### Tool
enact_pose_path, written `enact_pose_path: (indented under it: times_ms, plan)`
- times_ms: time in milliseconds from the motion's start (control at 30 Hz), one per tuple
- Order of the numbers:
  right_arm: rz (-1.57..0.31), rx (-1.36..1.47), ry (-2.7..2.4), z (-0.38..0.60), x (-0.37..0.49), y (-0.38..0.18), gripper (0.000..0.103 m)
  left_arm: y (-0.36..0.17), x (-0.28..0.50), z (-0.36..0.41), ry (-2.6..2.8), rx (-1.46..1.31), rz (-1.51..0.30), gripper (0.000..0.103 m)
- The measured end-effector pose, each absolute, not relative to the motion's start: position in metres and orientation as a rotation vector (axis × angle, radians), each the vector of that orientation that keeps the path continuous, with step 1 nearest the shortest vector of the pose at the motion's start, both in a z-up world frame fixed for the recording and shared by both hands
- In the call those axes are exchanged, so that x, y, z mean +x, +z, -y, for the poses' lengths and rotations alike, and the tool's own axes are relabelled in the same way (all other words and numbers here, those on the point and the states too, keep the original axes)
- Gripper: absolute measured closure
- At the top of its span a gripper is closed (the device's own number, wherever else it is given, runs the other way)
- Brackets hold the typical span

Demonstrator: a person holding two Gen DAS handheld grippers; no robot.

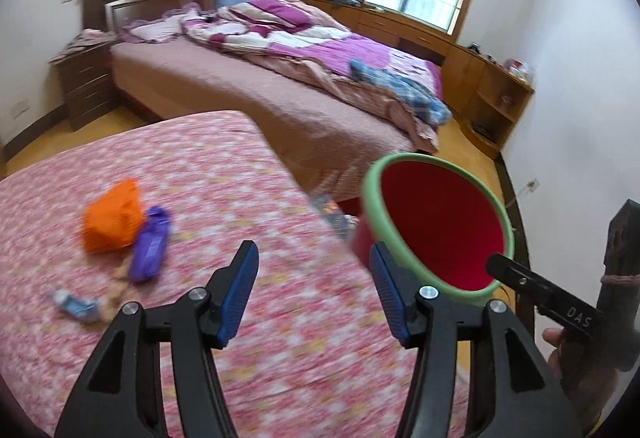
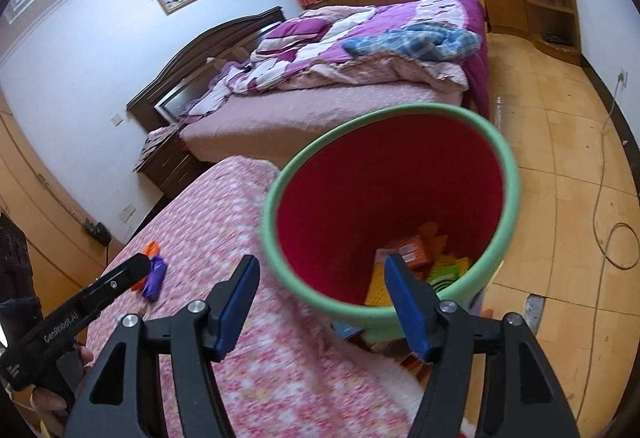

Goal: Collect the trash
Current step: 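Move both tools back over the bed toward the blue tube and purple bag, then grasp the blue bent plastic tube with the left tool while the right tool grasps the purple bag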

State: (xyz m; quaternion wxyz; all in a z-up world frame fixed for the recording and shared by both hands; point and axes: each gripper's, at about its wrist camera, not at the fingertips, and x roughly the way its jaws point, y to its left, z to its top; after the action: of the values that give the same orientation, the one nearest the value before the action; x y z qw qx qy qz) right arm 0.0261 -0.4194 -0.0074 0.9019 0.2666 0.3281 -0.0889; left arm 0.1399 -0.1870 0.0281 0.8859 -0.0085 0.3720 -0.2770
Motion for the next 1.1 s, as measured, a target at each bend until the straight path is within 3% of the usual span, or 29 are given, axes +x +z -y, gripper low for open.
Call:
enact_pose_path:
  times_ms: [167,533,633,833,1100]
  plan:
    - [-0.688,0.535,-0.143,0.395,0.03,-0.005,0.033,0.025,0.14,0.144,-0.493,-0.045,-0.772,0.039]
    - [-0.713,0.485,-0.05,0.341,0.049,-0.003,0.026,0.006,0.146,0.066,-0.324,-0.073,-0.802,0.038]
    - [-0.731,0.462,-0.039,0.328,0.057,-0.006,0.026,-0.001,0.148,0.047,-0.284,-0.08,-0.811,0.031]
    - [-0.76,0.44,-0.026,0.31,0.066,-0.011,0.026,-0.012,0.151,0.029,-0.222,-0.048,-0.804,0.022]
    - [-0.794,0.425,-0.012,0.296,0.078,-0.018,0.026,-0.037,0.168,0.02,-0.253,-0.061,-0.867,0.021]
